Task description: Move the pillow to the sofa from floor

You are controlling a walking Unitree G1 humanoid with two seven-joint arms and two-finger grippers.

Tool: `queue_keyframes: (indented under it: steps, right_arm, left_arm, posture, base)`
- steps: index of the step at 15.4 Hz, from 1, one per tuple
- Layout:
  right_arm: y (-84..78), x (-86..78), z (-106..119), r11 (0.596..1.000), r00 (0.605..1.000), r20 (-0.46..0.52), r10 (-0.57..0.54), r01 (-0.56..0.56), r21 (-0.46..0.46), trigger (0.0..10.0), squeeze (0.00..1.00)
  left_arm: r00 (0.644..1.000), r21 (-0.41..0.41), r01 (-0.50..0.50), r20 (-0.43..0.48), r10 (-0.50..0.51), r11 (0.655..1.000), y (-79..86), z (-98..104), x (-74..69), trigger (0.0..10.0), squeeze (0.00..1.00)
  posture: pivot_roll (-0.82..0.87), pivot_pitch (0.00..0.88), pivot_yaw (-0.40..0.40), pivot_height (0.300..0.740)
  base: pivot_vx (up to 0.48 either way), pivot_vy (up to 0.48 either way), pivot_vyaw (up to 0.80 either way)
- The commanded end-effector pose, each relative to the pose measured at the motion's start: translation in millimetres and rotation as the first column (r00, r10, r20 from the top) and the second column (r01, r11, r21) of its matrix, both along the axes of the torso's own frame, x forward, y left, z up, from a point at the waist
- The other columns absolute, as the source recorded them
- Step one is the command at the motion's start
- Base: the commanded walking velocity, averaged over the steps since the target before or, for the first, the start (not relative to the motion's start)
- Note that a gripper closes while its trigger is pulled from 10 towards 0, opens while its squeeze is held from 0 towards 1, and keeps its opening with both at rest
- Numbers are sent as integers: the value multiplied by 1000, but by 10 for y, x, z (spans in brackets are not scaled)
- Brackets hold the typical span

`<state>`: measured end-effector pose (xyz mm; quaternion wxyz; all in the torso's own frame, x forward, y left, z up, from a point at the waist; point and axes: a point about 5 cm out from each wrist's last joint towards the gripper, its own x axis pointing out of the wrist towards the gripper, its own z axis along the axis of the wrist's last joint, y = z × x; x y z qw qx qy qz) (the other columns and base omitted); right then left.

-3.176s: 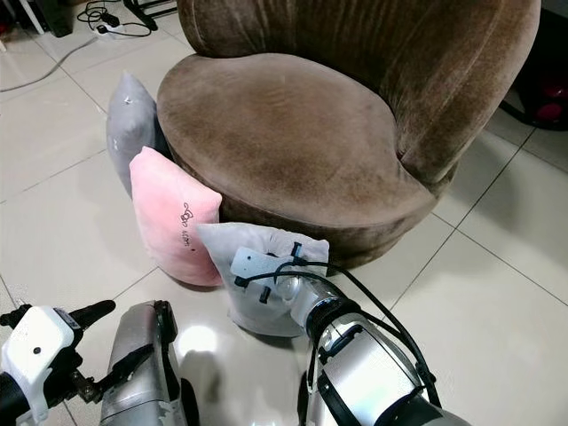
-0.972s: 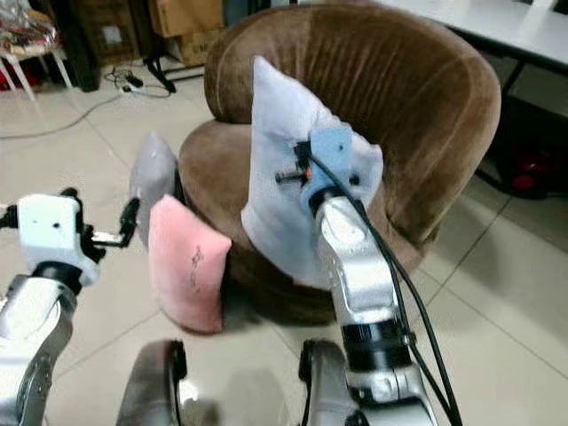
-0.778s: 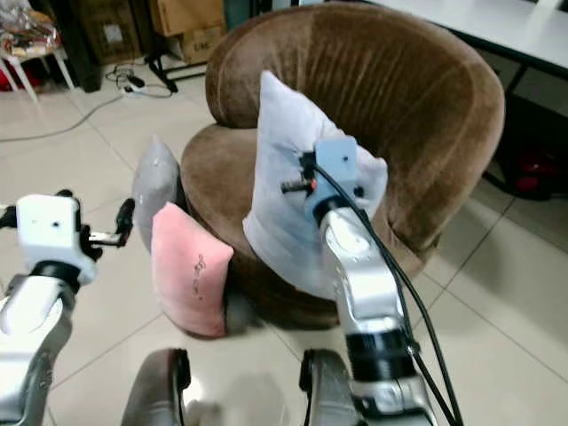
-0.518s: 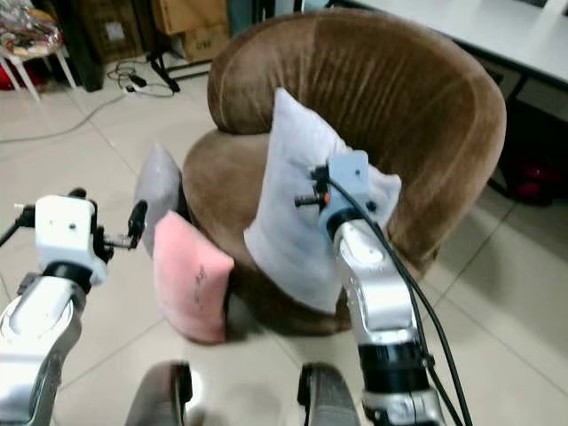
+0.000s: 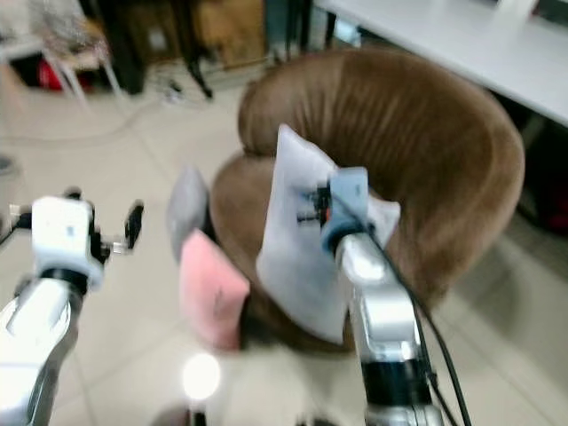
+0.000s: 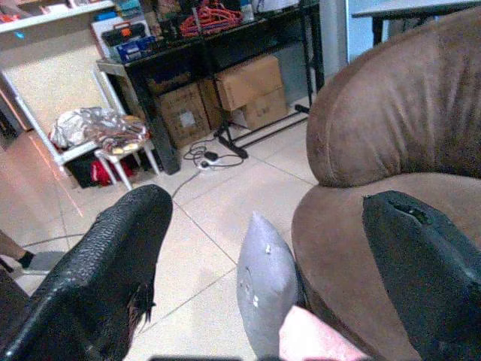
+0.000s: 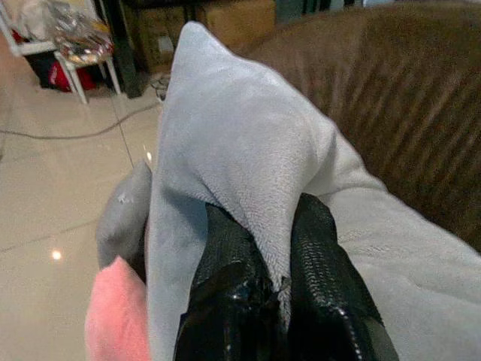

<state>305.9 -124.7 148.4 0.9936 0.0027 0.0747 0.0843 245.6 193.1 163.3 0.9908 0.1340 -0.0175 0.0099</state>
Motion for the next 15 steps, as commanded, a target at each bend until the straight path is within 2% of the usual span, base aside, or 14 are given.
queue_keyframes:
  steps: [1,3,6,9,11,15]
  right_arm:
    - [-57,-15,114,1000,998,54,-19,17,23,10000,0]
    - [-42,-12,152,999,996,79,-38,37,23,10000,0]
    - [5,-14,211,999,994,107,-14,9,52,10000,0]
    - [25,-31,257,998,991,131,0,-8,62,10000,0]
    - [38,-9,305,998,989,148,7,-17,67,10000,0]
    - [89,14,328,997,987,156,28,-39,64,10000,0]
  left_arm:
    - [1000,12,24,-4,-24,1000,-31,-8,39,10000,0]
    - [1000,-8,27,6,-27,1000,-19,27,40,10000,0]
    - [1000,-31,20,10,-20,999,-18,31,3,10000,0]
    - [999,-16,51,5,-51,999,-50,9,34,10000,0]
    - [998,-18,50,26,-50,999,-47,64,67,10000,0]
    - [999,-8,40,21,-40,999,-6,53,47,10000,0]
  posture:
    - [-19,0,-5,740]
    - [-24,0,-9,740]
    - [-16,0,-12,740]
    - [-35,0,4,740]
    - [-26,0,1,740]
    - [-12,0,-5,740]
  base:
    - [0,0,0]
    - [0,0,0]
    - [0,0,0]
    - [205,0,-800]
    - [306,0,-800]
    - [304,0,-800]
